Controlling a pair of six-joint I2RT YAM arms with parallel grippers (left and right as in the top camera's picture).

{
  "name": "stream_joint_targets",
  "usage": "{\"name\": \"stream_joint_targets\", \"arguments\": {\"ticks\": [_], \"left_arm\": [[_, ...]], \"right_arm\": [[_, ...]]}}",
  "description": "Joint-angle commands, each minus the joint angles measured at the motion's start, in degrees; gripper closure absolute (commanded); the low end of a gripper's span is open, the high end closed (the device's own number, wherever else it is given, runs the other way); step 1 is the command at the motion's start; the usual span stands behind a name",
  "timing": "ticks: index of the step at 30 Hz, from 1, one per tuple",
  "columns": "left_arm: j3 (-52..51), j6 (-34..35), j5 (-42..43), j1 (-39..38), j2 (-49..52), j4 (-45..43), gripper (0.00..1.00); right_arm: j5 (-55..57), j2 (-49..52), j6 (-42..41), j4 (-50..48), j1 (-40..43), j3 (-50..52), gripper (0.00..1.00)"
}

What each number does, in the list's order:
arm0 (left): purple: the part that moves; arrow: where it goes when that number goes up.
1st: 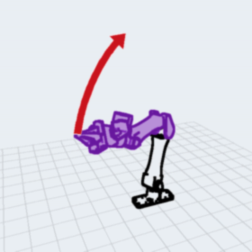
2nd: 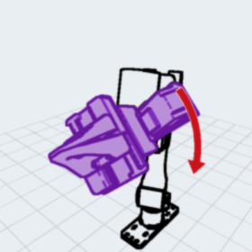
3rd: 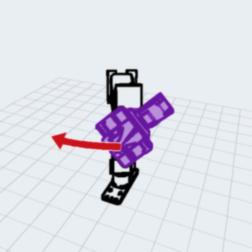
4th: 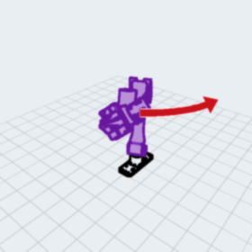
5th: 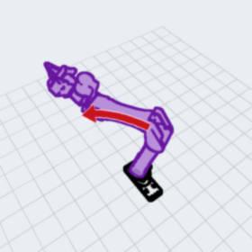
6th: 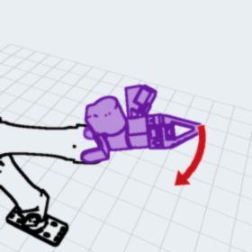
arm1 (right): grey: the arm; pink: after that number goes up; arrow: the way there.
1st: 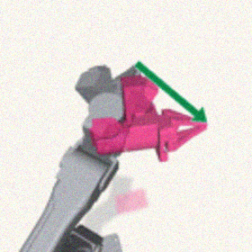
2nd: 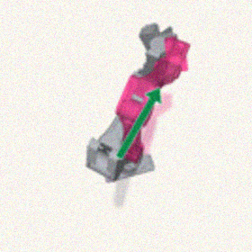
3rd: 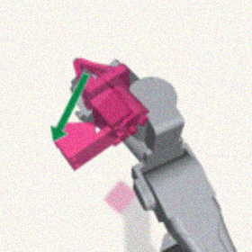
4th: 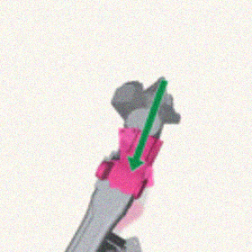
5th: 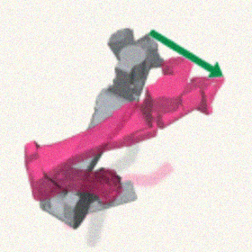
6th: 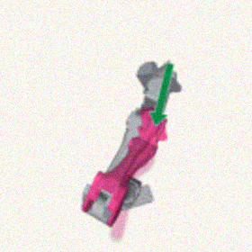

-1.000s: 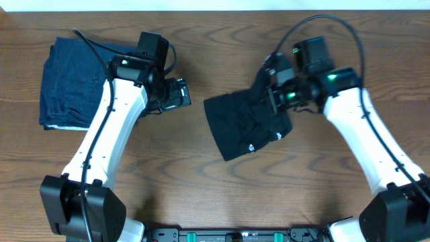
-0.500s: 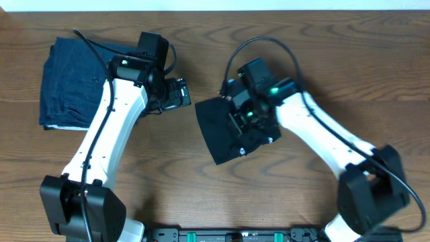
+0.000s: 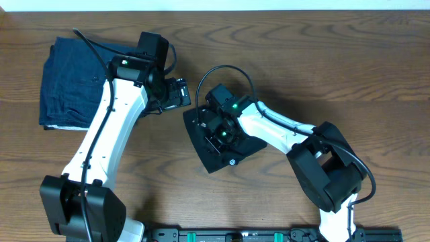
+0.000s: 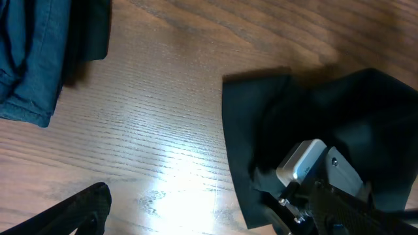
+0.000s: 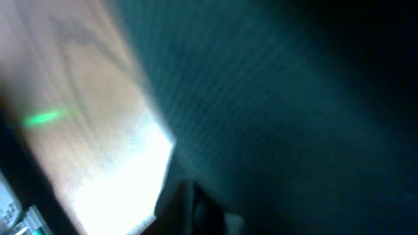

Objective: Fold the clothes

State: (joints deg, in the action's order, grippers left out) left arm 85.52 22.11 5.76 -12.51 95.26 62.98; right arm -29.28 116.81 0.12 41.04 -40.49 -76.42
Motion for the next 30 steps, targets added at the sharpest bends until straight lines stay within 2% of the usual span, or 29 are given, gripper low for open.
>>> {"name": "stream_joint_targets", "arguments": {"ticks": [1,3,6,13,16,18,20,22,23,25,30], "left_arm": [[-0.50,-0.13,-0.46,0.28,0.33,0.20,0.02],[-0.50,-0.13,-0.46,0.28,0.33,0.20,0.02],[-0.50,-0.13,-0.46,0.28,0.33,0.20,0.02],[-0.50,-0.13,-0.46,0.28,0.33,0.20,0.02],[-0.50,-0.13,-0.46,0.28,0.33,0.20,0.02],[-0.50,-0.13,-0.46,0.28,0.33,0.20,0.02],[-0.50,-0.13,-0.46,0.28,0.33,0.20,0.02],[-0.50,-0.13,-0.46,0.28,0.33,0.20,0.02],[-0.50,-0.13,-0.46,0.28,0.33,0.20,0.02],[-0.50,-0.13,-0.46,0.28,0.33,0.20,0.02],[-0.50,-0.13,-0.46,0.28,0.33,0.20,0.02]], "right_arm": [[-1.22,0.70,-0.48,0.44,0.28,0.09,0.50],[-3.67,-0.22,-0.46,1.03,1.31,-0.72,0.41],[-7.39,-2.84,-0.17,2.10,3.39,-2.05,0.37],[-9.97,-12.94,-0.04,4.09,9.99,-2.43,0.38],[-9.97,-15.41,-0.09,4.24,12.04,-2.43,0.41],[-9.94,-15.69,-0.48,3.96,12.70,-2.43,0.51],[-9.94,-15.17,-0.55,3.80,12.76,-2.43,0.68],[-9.94,-14.34,-0.59,3.45,12.46,-2.38,0.90],[-9.86,-13.90,-0.98,3.15,12.24,-2.36,0.95],[-9.73,-12.57,-1.95,2.01,11.50,-2.32,0.99],[-9.75,-8.39,-3.54,-1.77,9.53,-2.25,0.99]]}}
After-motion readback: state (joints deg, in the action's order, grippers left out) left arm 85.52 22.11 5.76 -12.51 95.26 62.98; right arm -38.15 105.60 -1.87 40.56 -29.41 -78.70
